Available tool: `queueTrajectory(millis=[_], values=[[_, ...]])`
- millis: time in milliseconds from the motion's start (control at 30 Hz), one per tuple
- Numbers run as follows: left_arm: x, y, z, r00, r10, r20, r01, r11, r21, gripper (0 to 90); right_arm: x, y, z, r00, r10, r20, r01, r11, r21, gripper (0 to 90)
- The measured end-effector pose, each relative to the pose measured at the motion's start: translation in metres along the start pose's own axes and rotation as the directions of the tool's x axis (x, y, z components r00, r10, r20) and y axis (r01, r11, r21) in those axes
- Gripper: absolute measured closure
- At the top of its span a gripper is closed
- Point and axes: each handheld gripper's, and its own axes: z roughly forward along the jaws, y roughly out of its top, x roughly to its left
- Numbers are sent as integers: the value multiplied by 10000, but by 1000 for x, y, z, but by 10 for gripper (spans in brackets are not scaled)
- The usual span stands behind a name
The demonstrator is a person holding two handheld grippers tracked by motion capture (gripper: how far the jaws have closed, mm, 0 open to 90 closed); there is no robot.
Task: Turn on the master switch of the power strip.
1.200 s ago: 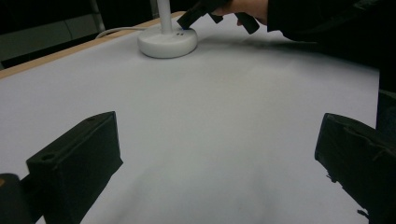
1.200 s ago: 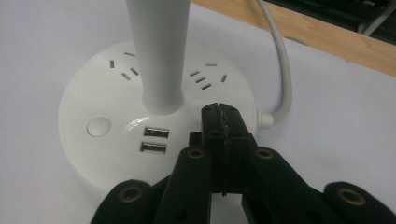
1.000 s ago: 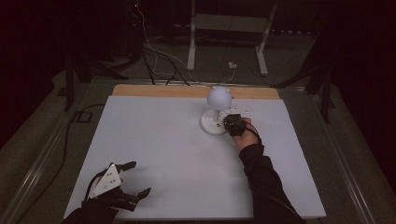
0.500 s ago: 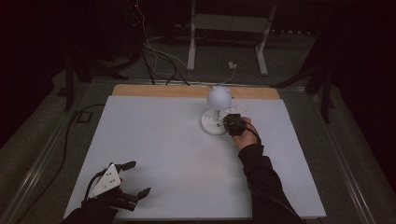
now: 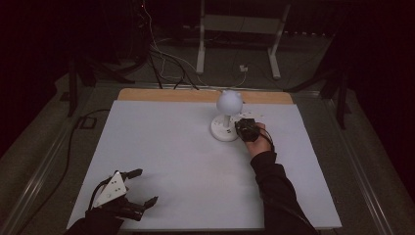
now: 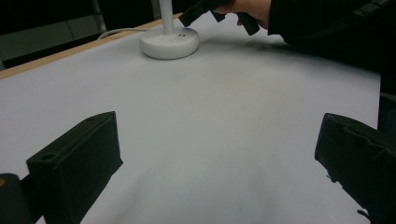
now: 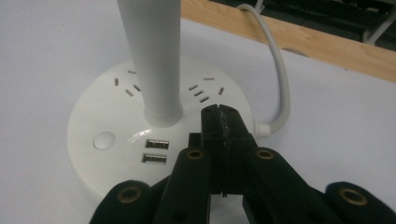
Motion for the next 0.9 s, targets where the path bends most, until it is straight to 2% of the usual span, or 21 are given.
queueTrajectory(millis=[167, 300, 333, 400, 467, 533, 633, 733, 767, 800, 867, 900], values=[[0, 0, 0, 10000, 4, -3, -4, 10000, 9, 8, -1, 3, -3, 9996, 136, -243, -135, 9999, 50, 887], [0, 0, 0, 10000, 4, -6, -4, 10000, 8, 8, -2, 4, -5, 9976, 237, -646, -235, 9997, 40, 816], [0, 0, 0, 10000, 7, -6, -7, 10000, 21, 8, -2, 6, -7, 9962, 204, -848, -208, 9998, -38, 737], [0, 0, 0, 10000, 0, -11, 0, 10000, 26, 8, -2, 7, -8, 9927, 225, -1184, -239, 9997, -102, 656], [0, 0, 0, 10000, 11, -15, -11, 10000, 34, 8, -2, 7, -9, 9884, 163, -1508, -187, 9997, -149, 539], [0, 0, 0, 10000, 1, -13, -1, 10000, 28, 8, -1, 7, -10, 9883, 74, -1523, -104, 9998, -184, 512], [0, 0, 0, 10000, 12, -17, -12, 10000, 33, 8, 0, 7, -13, 9843, -24, -1767, -21, 9997, -253, 372], [0, 0, 0, 10000, 12, -16, -12, 10000, 40, 8, 0, 6, -15, 9824, -21, -1866, -40, 9995, -323, 336], [0, 0, 0, 10000, 15, -19, -15, 10000, 38, 8, -1, 6, -18, 9767, 59, -2145, -130, 9994, -314, 282], [0, 0, 0, 10000, 13, -18, -13, 10000, 36, 8, -1, 6, -18, 9767, 59, -2145, -130, 9994, -314, 282], [0, 0, 1, 10000, 6, -17, -6, 10000, 40, 8, -1, 6, -23, 9586, 181, -2842, -297, 9989, -365, 172], [-1, 0, 1, 10000, 11, -20, -11, 10000, 40, 8, -1, 5, -25, 9547, 101, -2973, -242, 9987, -438, 172]])
